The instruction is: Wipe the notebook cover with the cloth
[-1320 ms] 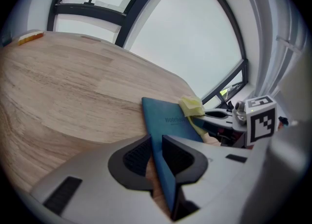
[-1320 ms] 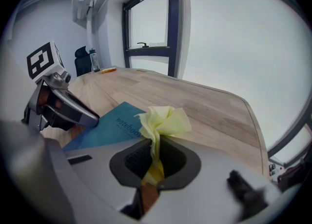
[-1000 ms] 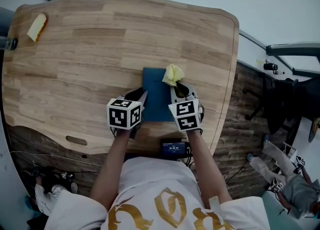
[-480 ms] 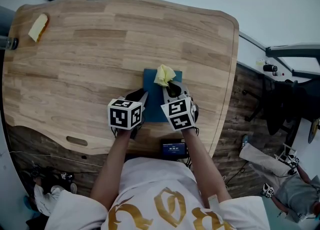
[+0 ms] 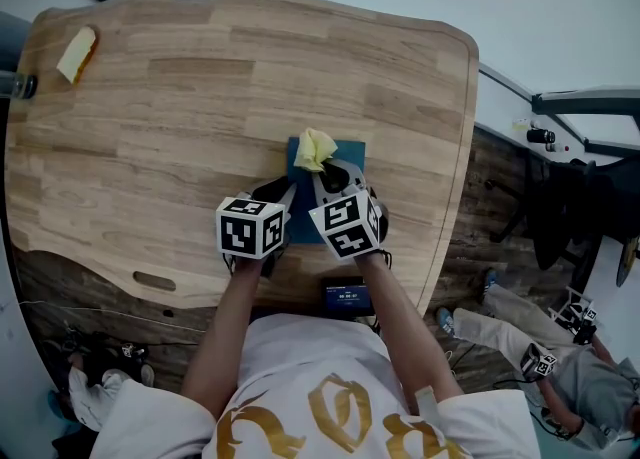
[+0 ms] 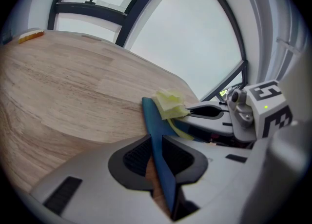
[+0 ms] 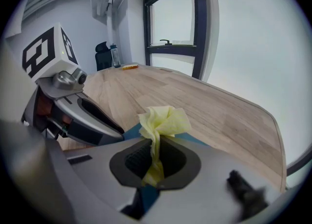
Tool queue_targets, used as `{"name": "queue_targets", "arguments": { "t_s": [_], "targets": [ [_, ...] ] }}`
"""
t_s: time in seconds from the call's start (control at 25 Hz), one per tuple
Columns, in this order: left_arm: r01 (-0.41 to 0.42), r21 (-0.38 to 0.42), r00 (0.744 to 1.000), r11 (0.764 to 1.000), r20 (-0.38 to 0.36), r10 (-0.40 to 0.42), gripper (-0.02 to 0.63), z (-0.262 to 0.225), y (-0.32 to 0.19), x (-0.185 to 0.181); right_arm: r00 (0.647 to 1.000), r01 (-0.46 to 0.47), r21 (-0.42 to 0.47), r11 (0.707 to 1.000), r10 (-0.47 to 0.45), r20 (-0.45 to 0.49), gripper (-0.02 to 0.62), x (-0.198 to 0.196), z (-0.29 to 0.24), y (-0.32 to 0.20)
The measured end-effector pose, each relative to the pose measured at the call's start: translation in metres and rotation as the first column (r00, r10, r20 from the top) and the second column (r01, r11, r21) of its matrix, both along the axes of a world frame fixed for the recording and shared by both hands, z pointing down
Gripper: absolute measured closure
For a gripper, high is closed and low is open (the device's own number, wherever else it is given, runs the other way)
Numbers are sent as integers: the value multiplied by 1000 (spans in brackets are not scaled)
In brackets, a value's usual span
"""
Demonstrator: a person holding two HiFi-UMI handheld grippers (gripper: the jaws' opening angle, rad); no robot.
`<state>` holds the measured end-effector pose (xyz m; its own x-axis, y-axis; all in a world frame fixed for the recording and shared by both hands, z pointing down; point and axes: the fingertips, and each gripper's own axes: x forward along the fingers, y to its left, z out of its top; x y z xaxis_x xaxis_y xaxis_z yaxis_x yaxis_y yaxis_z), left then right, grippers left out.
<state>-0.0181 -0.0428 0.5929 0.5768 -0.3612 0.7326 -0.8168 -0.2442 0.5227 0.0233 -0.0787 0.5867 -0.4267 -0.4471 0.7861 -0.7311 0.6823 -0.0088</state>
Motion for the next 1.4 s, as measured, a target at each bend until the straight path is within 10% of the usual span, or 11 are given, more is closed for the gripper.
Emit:
{"name": "queue_targets", "arguments": {
  "t_s": [1.4],
  "targets": [
    [5,9,1000,1000,-1,-5,532,0,0,-1,996,89,-15,996,-89,6,558,-20,-1,20]
  ]
}}
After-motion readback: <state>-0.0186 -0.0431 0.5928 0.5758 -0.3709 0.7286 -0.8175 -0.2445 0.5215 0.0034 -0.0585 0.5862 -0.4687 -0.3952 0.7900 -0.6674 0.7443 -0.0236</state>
